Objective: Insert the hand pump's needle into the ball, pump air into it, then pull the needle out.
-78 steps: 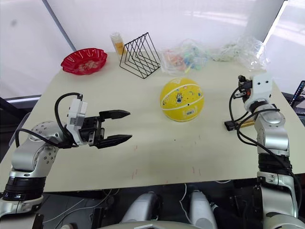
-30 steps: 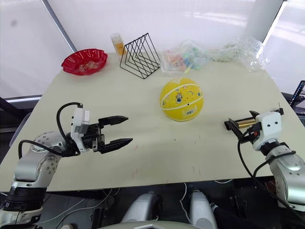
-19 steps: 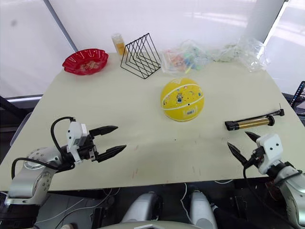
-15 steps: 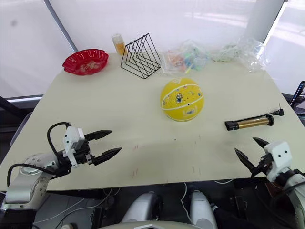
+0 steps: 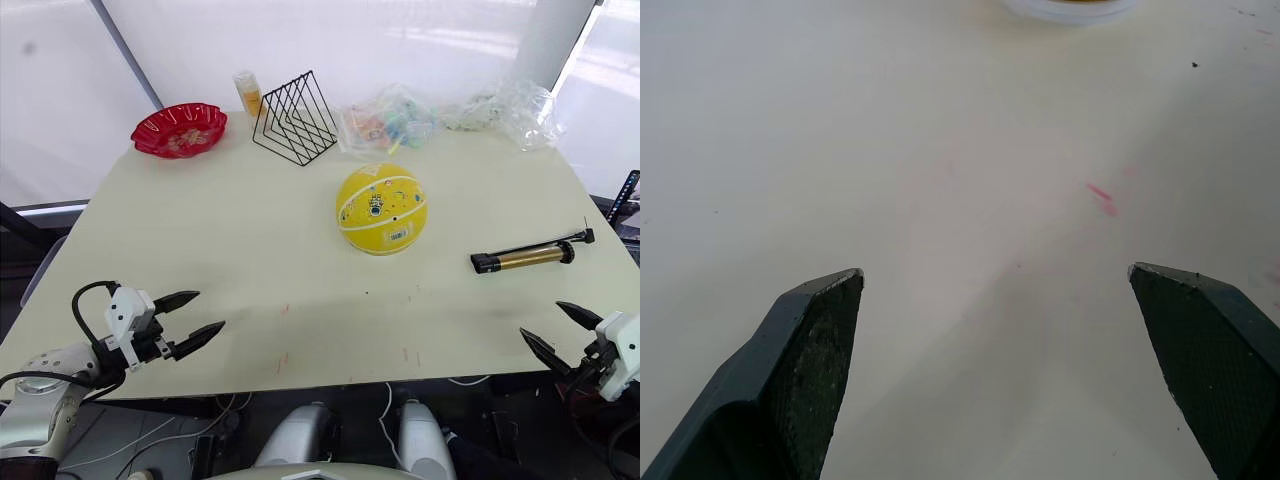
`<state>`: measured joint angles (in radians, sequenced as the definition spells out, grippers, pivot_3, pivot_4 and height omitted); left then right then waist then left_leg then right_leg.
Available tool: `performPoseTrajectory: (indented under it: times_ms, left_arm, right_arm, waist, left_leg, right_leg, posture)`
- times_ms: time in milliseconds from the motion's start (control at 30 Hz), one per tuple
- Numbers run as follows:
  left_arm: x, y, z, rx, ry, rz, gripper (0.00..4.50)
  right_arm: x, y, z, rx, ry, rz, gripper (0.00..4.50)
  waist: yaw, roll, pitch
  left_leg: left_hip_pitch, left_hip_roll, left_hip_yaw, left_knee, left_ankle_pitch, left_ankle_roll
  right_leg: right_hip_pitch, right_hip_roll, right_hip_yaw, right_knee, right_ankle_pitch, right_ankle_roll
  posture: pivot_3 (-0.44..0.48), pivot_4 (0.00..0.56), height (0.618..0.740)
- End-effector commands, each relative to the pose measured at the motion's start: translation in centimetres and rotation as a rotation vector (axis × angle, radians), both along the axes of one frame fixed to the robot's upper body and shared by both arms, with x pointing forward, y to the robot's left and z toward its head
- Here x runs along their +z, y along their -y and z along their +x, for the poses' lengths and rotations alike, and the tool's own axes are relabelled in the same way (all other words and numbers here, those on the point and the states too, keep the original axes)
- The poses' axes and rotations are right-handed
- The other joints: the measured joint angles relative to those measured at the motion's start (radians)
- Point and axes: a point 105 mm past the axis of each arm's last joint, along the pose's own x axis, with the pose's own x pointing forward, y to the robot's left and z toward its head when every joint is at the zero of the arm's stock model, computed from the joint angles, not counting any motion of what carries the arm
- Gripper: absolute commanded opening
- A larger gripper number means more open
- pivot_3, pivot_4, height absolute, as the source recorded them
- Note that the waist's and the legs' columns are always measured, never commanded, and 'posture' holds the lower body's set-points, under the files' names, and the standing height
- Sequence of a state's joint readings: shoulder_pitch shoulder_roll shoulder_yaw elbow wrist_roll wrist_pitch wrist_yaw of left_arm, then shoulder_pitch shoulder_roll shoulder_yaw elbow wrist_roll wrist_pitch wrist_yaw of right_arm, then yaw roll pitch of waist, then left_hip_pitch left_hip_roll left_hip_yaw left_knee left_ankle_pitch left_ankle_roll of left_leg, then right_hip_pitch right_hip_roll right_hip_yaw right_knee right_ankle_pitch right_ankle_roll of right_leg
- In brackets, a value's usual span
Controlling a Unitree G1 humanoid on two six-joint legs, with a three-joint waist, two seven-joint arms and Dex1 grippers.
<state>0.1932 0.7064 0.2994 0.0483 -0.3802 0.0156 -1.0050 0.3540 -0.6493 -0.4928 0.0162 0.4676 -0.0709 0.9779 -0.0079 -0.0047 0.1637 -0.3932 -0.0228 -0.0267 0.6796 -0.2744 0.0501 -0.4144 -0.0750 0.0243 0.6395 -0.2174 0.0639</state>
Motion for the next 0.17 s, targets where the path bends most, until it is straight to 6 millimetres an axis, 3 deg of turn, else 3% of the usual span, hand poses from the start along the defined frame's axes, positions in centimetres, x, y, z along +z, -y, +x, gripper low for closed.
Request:
performPoseTrajectory:
  times_ms: [33,167]
  left_arm:
    - [0.82,-0.36,-0.15,0.010,0.050,0.028,4.50]
    - [0.79,-0.27,-0.36,0.006,0.053,0.027,4.50]
  right_arm:
    - [1.44,0.84,-0.01,-0.005,0.051,-0.034,4.41]
    - [1.52,0.90,0.01,0.003,0.055,-0.023,4.41]
  waist:
    - [0.000,0.000,0.000]
    - [0.000,0.000,0.000]
  left_leg:
    - [0.000,0.000,0.000,0.000,0.000,0.000]
    - [0.000,0.000,0.000,0.000,0.000,0.000]
  right_leg:
    - [0.000,-0.001,0.000,0.000,0.000,0.000]
    - [0.000,-0.002,0.002,0.000,0.000,0.000]
  posture:
    - [0.000,0.150,0.737]
    - [0.000,0.150,0.737]
